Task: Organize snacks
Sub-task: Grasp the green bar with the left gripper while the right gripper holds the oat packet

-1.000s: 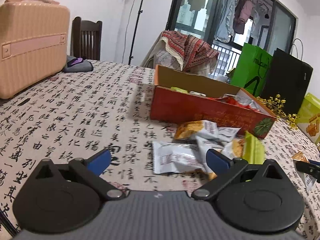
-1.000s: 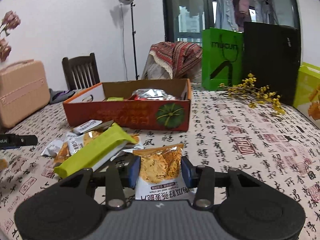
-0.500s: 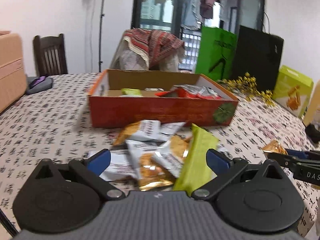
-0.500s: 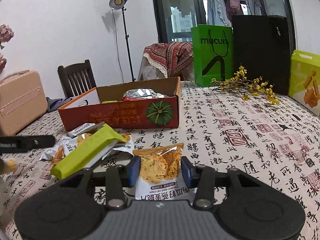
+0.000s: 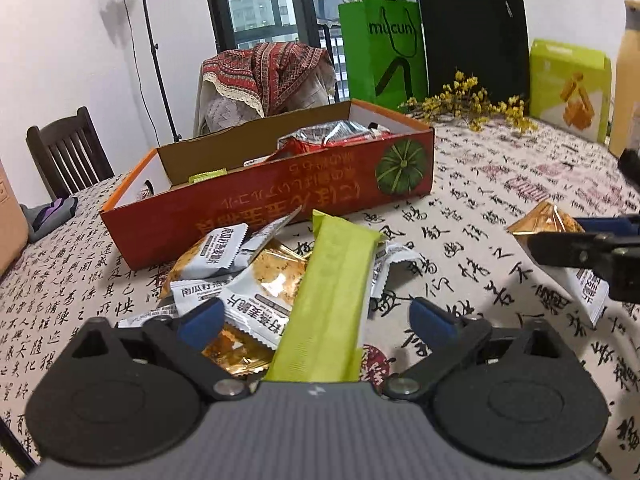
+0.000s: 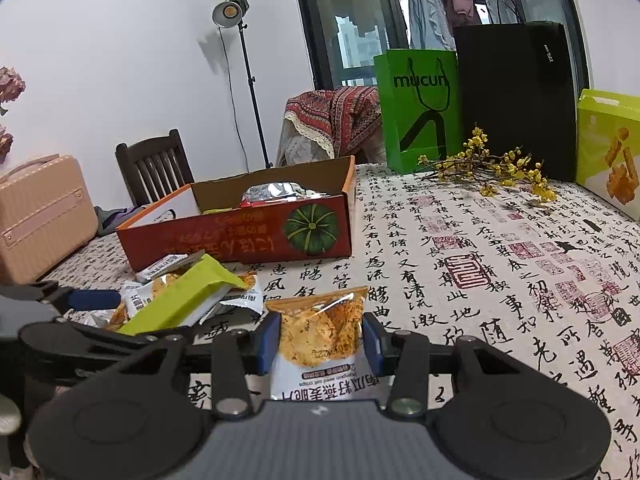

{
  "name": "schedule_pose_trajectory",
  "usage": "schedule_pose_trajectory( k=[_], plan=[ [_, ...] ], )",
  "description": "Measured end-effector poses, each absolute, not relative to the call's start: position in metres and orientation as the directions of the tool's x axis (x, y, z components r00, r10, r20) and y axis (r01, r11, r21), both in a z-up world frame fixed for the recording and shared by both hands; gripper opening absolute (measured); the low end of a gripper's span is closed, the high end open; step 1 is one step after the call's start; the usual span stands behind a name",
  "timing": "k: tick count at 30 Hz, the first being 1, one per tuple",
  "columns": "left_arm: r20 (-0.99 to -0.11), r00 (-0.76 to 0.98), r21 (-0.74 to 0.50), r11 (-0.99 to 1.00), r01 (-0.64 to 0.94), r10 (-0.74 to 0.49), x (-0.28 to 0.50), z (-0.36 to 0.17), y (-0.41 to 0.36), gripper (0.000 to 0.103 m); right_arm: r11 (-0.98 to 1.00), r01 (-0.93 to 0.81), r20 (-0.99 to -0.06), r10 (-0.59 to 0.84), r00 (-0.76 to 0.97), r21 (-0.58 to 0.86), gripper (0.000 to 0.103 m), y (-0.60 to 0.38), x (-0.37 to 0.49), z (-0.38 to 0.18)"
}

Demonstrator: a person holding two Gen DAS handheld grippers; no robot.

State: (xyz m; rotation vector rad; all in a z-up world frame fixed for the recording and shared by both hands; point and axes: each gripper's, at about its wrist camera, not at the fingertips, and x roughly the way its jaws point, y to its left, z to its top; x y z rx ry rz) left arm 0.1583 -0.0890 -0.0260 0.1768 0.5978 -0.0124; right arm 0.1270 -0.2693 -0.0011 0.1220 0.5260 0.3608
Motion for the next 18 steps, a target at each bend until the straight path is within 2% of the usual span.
schedule_pose_trajectory(
  k=[3, 4, 5, 6, 10, 18],
  plan=[
    [-0.577, 0.816, 0.155, 0.985, 0.078, 0.026, 0.16, -0.029, -0.09, 0.077, 0.928, -0.307, -0.47, 0.372, 0.801, 0.211, 0.043, -0.27, 0.128, -0.002],
    [-0.582, 0.813, 0.151, 0.985, 0.086, 0.018, 0.161, -0.029, -0.089, 0.069, 0.928, -0.308, -0.471, 0.373, 0.8, 0.212, 0.043, -0.27, 0.128, -0.003],
    [-0.585, 0.811, 0.145, 0.985, 0.092, 0.01, 0.161, -0.029, -0.089, 0.055, 0.927, -0.308, -0.471, 0.374, 0.799, 0.213, 0.043, -0.27, 0.128, -0.003],
    [-0.595, 0.804, 0.13, 0.986, 0.1, -0.003, 0.161, -0.03, -0.088, 0.048, 0.927, -0.309, -0.471, 0.375, 0.799, 0.214, 0.043, -0.27, 0.128, -0.003],
    [-0.591, 0.806, 0.097, 0.991, 0.095, -0.02, 0.159, -0.028, -0.082, 0.041, 0.927, -0.308, -0.471, 0.373, 0.799, 0.213, 0.043, -0.27, 0.128, -0.003],
    [-0.557, 0.829, 0.054, 0.994, 0.092, -0.047, 0.149, -0.016, -0.074, 0.04, 0.93, -0.303, -0.469, 0.366, 0.804, 0.208, 0.043, -0.269, 0.126, 0.0]
  ],
)
